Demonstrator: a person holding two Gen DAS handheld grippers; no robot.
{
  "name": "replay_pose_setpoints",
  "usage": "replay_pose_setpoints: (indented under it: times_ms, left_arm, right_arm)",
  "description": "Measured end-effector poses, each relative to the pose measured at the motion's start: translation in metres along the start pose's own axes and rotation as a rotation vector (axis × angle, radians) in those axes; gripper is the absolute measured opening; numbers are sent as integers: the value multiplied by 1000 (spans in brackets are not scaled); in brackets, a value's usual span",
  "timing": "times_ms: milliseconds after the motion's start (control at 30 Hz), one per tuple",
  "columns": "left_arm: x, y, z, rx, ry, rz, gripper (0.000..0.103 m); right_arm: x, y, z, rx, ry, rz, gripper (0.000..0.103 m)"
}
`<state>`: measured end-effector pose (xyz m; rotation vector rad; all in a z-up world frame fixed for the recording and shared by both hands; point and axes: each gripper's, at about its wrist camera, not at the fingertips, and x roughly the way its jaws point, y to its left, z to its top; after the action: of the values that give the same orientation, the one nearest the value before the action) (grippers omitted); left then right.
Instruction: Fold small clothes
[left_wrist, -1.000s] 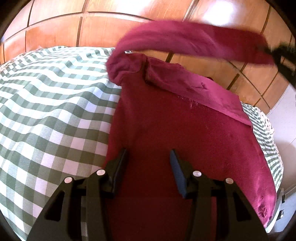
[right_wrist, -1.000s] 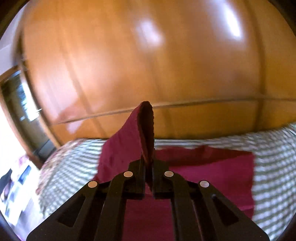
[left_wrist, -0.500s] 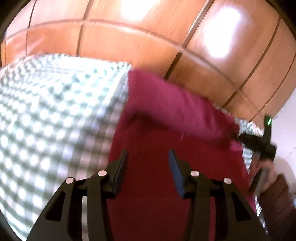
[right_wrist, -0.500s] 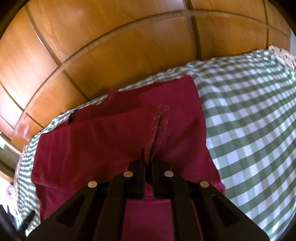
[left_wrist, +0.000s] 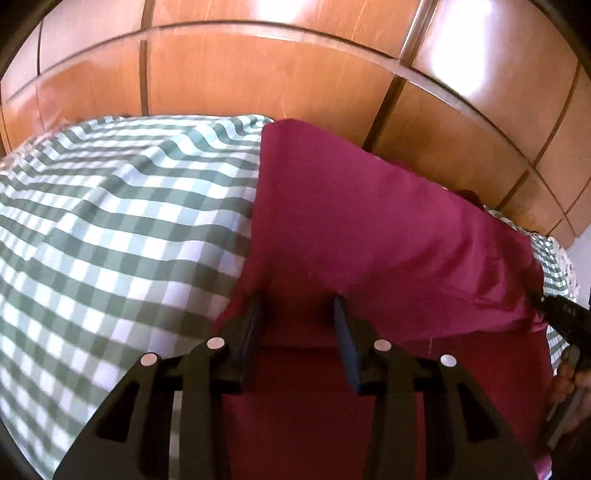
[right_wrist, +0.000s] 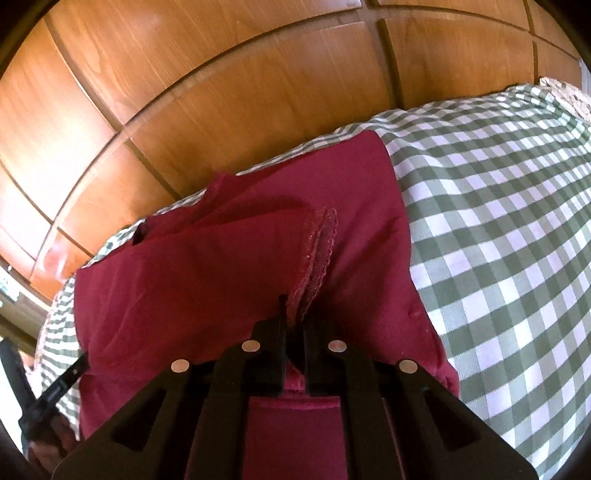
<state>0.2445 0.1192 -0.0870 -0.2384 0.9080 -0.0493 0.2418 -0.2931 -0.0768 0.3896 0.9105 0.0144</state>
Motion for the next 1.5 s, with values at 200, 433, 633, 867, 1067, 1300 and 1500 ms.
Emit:
replay_pose_setpoints:
  times_ms: [200,433,633,867,1067,1300,1500]
  left_arm:
    - [-40,23,21,-88,-82,-69,54]
    - [-8,62,75,-216,-30,-132,55]
    - [40,53,98,-241,60,-206,55]
    - [46,35,93,-217,-20,-15,6]
    - [64,30,77,-119,-23,209,6]
    - [-3,8,61,-98,-145,182,51]
    - [-35,-21,44,30,-198,126,55]
  right_arm:
    - [-31,11,6,-35,-100,-58,68]
    - [-41,65,7,-223,-137,-2,68]
    - [-5,86,0,-313,-75,-37,68]
    - [18,82,3,-276,-56,-78,68]
    - [43,107,-21,-393,-76,-186,82]
    - [43,100,-19,-356,-76,-149,85]
    - [44,100,-19,-354,-79,-146,85]
